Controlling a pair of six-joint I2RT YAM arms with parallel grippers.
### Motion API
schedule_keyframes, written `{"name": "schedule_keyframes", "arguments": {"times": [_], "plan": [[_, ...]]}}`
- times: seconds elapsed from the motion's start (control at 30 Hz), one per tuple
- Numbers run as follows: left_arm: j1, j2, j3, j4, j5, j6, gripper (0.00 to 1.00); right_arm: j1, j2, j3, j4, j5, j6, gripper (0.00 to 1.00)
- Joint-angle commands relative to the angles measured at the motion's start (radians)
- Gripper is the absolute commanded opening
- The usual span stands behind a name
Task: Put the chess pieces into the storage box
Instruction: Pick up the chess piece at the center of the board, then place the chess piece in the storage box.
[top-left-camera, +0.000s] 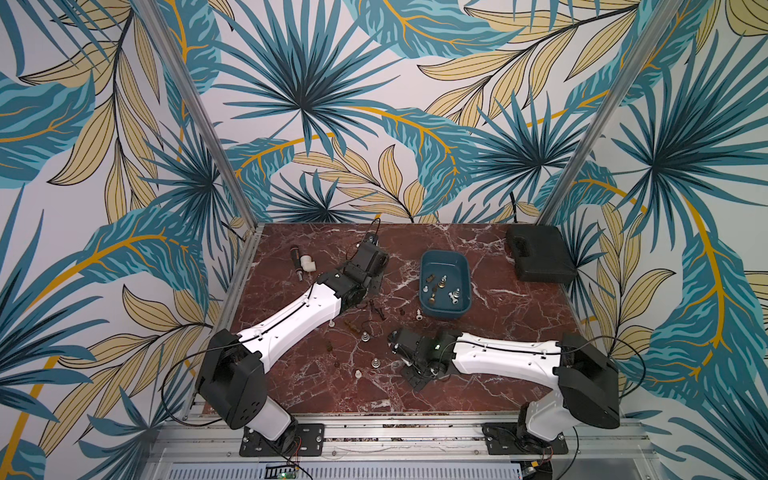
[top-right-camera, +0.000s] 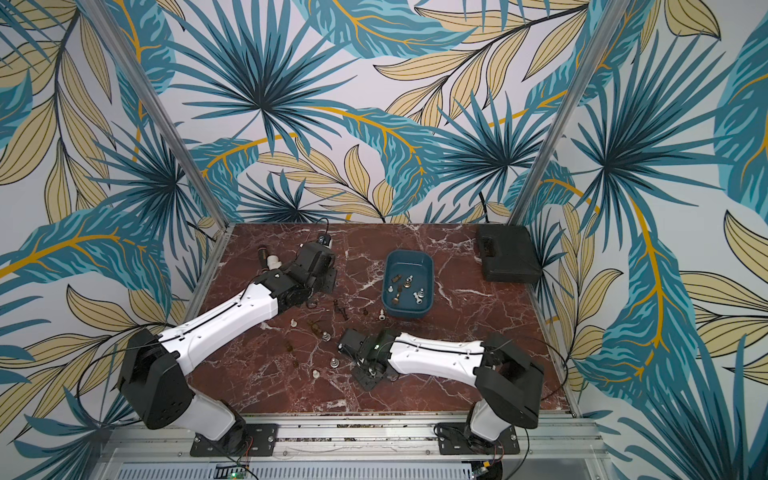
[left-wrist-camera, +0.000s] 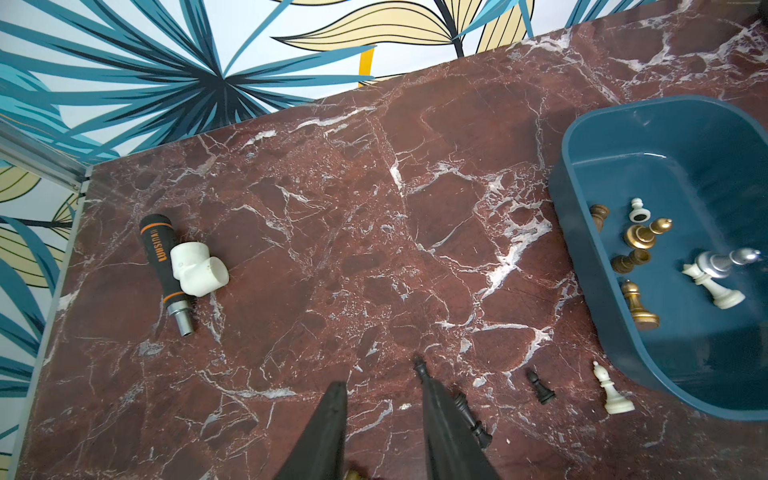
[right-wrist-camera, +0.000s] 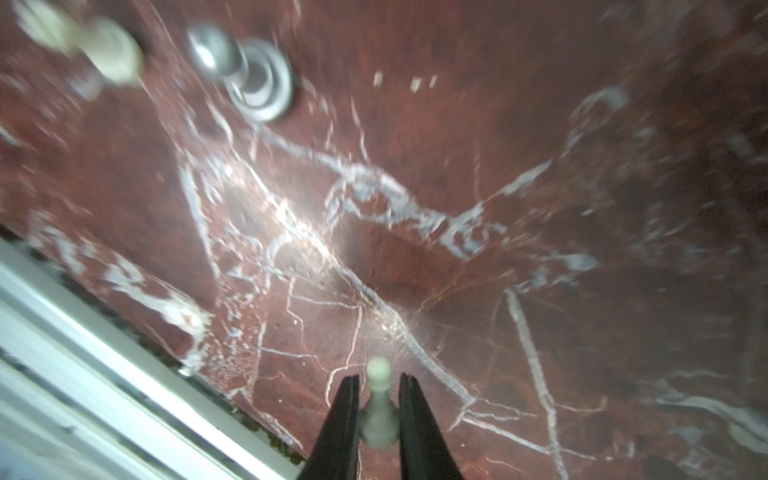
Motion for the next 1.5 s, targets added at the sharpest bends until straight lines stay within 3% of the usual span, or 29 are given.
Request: {"name": "schedule_keyframes", "arguments": {"times": [0.0,0.1,0.23,0.47,0.67,1.1,1.3,1.47], "plan": [[0.006,-0.035,0.02,0.011,-0.023,0.025,0.35,-0.106,-0.079,0.08,-0.033,0.028,0.011,0.19],[0.008,-0.037,0.029,0.012,-0.003,0.038,0.35,-0.239,-0.07,0.152,-0.032,0.025,-0.009,0.2],[0.008,-0.039,0.023,0.019,0.049,0.038,0.35,-0.423,0.064,0.275,-0.032,0.066,-0.041,0.21],[0.008,-0.049,-0.015,0.03,0.108,0.029,0.35,-0.6,0.293,0.471,-0.017,0.115,-0.064,0.2],[0.008,-0.047,-0.031,0.026,0.13,0.017,0.35,-0.671,0.405,0.577,-0.023,0.135,-0.074,0.21],[0.008,-0.006,-0.008,0.061,0.158,0.03,0.36,-0.77,0.554,0.647,-0.039,0.171,-0.101,0.25],[0.008,0.013,0.004,0.051,0.175,0.039,0.36,-0.775,0.561,0.654,-0.04,0.164,-0.109,0.34],[0.008,0.045,0.021,0.025,0.194,0.046,0.36,-0.775,0.517,0.652,-0.044,0.131,-0.096,0.36]]}}
